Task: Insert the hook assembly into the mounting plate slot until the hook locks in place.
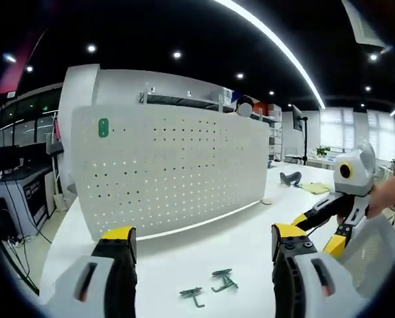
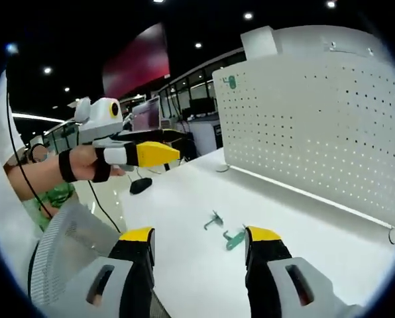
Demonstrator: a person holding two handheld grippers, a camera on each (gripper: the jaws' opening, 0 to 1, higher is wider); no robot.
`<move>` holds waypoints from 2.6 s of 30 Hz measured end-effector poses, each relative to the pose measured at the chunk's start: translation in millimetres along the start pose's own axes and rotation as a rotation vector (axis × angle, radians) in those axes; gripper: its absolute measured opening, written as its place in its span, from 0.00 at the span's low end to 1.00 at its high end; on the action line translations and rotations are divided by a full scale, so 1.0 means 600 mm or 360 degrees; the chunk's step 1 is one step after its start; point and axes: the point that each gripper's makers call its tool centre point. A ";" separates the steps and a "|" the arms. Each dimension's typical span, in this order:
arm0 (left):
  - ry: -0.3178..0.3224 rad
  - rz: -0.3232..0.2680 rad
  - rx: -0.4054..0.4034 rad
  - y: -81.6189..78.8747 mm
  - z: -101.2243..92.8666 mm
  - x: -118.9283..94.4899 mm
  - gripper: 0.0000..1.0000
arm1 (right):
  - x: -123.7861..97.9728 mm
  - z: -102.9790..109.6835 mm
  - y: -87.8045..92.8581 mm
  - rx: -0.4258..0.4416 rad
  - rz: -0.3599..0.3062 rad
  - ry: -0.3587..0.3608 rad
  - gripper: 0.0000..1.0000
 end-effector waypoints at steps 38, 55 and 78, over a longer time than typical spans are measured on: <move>-0.0094 0.0059 -0.0016 0.063 0.003 -0.030 0.86 | 0.080 -0.048 0.069 0.0143 0.0246 0.0025 0.37; -0.0104 0.0070 -0.0054 0.070 0.010 -0.034 0.85 | 0.115 -0.077 0.120 0.0292 0.0431 0.0125 0.27; -0.0122 0.0090 -0.0132 0.080 0.016 -0.039 0.82 | 0.157 -0.094 0.153 0.0437 0.0576 0.0207 0.19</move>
Point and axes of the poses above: the point that each gripper's makers call its tool centre point, and the gripper's own axes: x roughly forward along the fingers, z roughly to its left, y roughly out of its underside, and after that the axes turned 3 degrees about -z, right-handed
